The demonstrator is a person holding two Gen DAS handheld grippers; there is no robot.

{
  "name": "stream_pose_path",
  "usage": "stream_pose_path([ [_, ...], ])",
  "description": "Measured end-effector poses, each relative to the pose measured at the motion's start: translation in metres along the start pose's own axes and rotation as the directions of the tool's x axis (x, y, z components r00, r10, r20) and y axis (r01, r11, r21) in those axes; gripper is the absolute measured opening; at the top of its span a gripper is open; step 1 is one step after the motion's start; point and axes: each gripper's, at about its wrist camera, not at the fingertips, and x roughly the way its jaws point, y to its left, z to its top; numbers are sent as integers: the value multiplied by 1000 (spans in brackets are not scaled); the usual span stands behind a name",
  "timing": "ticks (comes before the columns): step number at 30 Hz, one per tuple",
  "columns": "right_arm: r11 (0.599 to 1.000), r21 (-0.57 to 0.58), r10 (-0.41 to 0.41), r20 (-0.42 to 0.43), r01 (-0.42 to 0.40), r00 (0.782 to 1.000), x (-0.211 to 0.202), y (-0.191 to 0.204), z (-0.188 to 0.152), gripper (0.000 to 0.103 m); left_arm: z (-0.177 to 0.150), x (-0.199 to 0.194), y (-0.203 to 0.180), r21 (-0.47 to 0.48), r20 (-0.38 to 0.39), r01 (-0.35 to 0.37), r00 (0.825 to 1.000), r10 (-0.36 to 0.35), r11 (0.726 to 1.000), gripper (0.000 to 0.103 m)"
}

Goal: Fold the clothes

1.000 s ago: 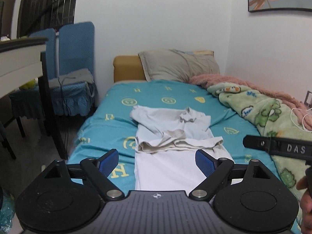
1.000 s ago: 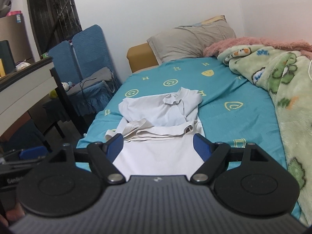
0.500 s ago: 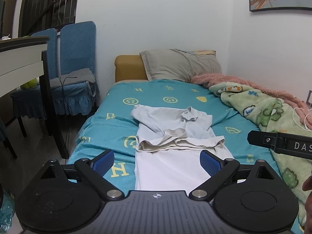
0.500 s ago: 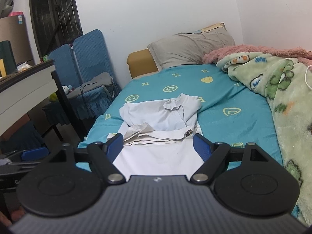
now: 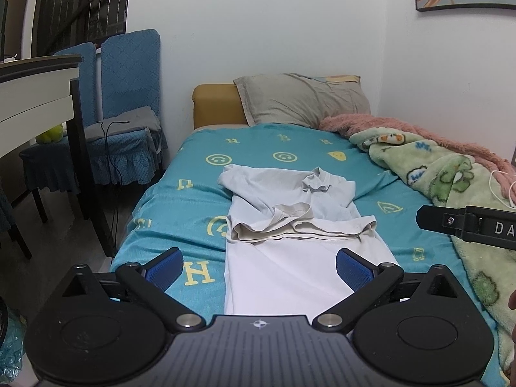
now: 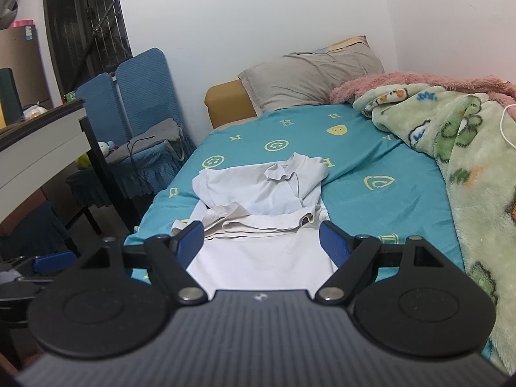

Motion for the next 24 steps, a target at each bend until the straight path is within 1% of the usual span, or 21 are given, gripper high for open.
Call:
stream_pose_path([
  [4,1000,12,-4,-22,4,1000,3,-2,-2,80,0,2,1,-9,-8,-1,1000,0,1000,102],
  [9,997,70,-18,-95,25,995,12,-9,-7,80,-1,6,5,-37,-35,0,999,-2,999,103],
  [13,990,130,-37,-165,59,986,18,-17,-14,80,-2,11,8,-71,-64,1,998,-5,997,103],
  [16,984,145,-70,-211,102,975,23,-21,-18,80,-1,15,8,-86,-84,-1,996,-6,996,103],
  [18,979,164,-78,-235,118,969,25,-24,-20,80,-1,16,7,-92,-94,3,996,-11,996,103],
  [21,969,210,-72,-263,130,962,25,-27,-23,80,-1,16,4,-95,-97,5,995,-15,995,103],
  [24,946,297,-45,-282,132,958,20,-35,-20,80,1,16,7,-130,-115,11,993,-26,991,103],
])
